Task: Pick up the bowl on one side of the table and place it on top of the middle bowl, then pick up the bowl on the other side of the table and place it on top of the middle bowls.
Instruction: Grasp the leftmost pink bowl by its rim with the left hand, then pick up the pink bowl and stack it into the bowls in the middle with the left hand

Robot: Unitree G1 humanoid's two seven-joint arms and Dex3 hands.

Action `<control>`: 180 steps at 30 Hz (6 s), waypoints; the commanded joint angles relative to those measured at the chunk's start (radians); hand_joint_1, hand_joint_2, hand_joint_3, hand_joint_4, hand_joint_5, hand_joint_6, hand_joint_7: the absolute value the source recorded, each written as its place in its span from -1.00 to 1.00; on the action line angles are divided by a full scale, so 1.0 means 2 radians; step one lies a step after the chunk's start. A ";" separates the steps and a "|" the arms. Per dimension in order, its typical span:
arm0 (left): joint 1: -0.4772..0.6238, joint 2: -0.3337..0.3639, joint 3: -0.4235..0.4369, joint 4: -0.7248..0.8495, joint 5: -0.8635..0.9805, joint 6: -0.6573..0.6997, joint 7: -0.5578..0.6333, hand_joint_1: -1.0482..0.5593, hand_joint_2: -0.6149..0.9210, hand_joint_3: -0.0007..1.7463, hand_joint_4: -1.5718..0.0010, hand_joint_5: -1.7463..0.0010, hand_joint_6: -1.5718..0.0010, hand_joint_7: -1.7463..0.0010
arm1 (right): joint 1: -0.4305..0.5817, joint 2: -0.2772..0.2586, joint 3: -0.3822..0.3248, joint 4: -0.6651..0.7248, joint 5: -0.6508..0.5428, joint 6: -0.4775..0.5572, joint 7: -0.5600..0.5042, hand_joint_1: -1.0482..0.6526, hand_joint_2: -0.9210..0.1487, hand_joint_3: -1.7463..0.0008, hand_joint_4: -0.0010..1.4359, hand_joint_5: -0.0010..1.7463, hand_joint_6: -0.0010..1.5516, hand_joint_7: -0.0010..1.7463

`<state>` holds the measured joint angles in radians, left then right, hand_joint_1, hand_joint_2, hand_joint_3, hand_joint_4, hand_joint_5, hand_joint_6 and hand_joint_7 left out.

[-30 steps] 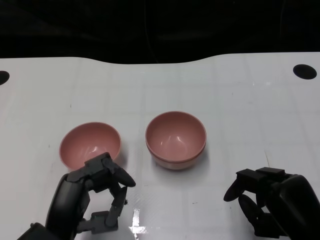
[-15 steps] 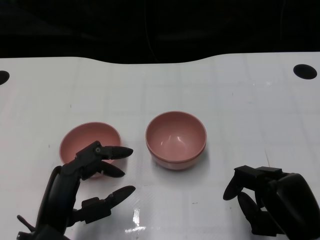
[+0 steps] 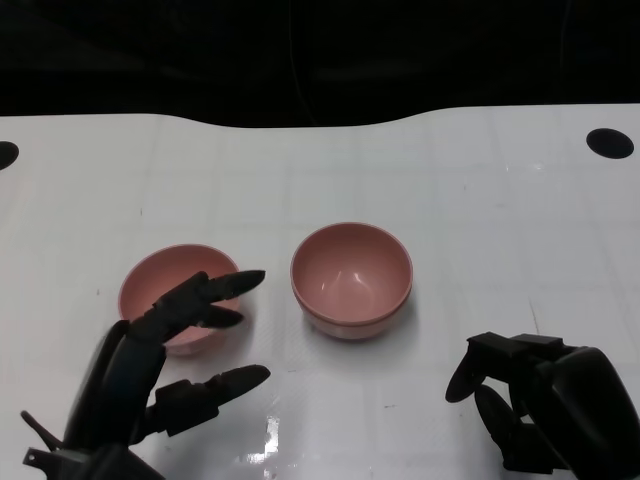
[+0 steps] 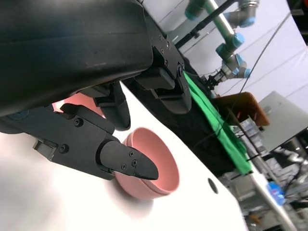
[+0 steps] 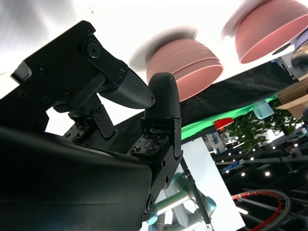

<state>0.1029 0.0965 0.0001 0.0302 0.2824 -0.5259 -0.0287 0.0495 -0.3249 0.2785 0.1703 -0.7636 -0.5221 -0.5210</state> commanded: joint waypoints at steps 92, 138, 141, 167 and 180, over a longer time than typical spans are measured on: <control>-0.240 0.160 -0.203 0.185 0.274 0.226 0.079 0.03 0.83 -0.49 -0.10 -1.00 0.10 -0.43 | 0.027 0.018 -0.002 -0.071 -0.010 0.051 0.021 0.13 0.40 -0.77 0.35 1.00 0.11 0.73; -0.370 0.075 -0.236 0.229 0.224 0.062 0.053 0.02 0.54 0.07 -0.09 -1.00 -0.03 -0.70 | 0.030 0.019 0.001 -0.070 -0.023 0.053 0.019 0.13 0.39 -0.73 0.36 1.00 0.08 0.80; -0.378 0.068 -0.247 0.246 0.230 0.055 0.053 0.05 0.50 0.03 -0.11 -1.00 -0.06 -0.65 | 0.030 0.018 0.002 -0.070 -0.022 0.054 0.021 0.13 0.39 -0.73 0.36 1.00 0.08 0.80; -0.371 0.100 -0.294 0.212 0.278 0.094 -0.057 -0.66 1.00 -0.48 0.85 0.79 0.70 1.00 | 0.028 0.016 0.005 -0.067 -0.027 0.055 0.019 0.12 0.40 -0.72 0.33 1.00 0.14 0.58; -0.342 0.140 -0.268 0.116 0.265 0.107 -0.071 -0.73 1.00 -0.39 0.91 0.75 0.69 0.98 | 0.026 0.015 0.005 -0.063 -0.031 0.054 0.012 0.11 0.40 -0.72 0.36 1.00 0.13 0.70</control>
<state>-0.6041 0.3486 -0.5547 0.2897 0.8180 -0.3195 -0.1559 0.1038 -0.2844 0.2935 0.0378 -0.8270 -0.4112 -0.4849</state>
